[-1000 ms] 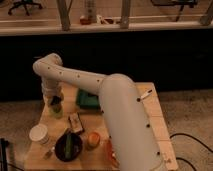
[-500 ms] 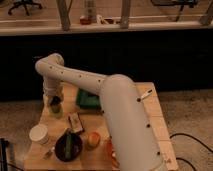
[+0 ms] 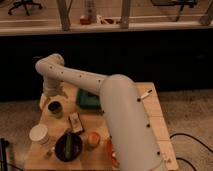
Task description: Stack cups on top of each other
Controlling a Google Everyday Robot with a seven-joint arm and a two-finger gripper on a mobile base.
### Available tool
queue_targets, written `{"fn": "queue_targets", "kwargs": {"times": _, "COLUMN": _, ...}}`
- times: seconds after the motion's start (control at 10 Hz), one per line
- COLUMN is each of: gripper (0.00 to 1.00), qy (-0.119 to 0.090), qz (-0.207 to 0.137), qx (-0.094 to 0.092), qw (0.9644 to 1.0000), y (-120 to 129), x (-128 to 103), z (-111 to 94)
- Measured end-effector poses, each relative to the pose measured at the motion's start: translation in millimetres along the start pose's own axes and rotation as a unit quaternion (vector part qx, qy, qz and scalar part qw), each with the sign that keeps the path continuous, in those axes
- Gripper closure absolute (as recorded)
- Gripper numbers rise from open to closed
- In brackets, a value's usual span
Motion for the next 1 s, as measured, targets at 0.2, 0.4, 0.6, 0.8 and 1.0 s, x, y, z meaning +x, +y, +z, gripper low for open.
{"fn": "queue_targets", "kwargs": {"times": 0.2, "gripper": 0.20, "qy": -0.002, "qz": 0.000, "qx": -0.002, "qw": 1.0000, "y": -0.8, "x": -1.5, "z": -0.2}}
{"fn": "queue_targets", "kwargs": {"times": 0.4, "gripper": 0.20, "qy": -0.004, "qz": 0.000, "qx": -0.003, "qw": 1.0000, "y": -0.7, "x": -3.3, "z": -0.3}}
{"fn": "queue_targets", "kwargs": {"times": 0.6, "gripper": 0.20, "qy": -0.004, "qz": 0.001, "qx": -0.004, "qw": 1.0000, "y": -0.5, "x": -4.3, "z": -0.9}}
{"fn": "queue_targets", "kwargs": {"times": 0.8, "gripper": 0.20, "qy": -0.002, "qz": 0.001, "qx": -0.004, "qw": 1.0000, "y": -0.3, "x": -3.7, "z": -2.5}}
{"fn": "queue_targets", "kwargs": {"times": 1.0, "gripper": 0.20, "qy": -0.001, "qz": 0.002, "qx": -0.004, "qw": 1.0000, "y": -0.1, "x": -2.2, "z": -4.5}}
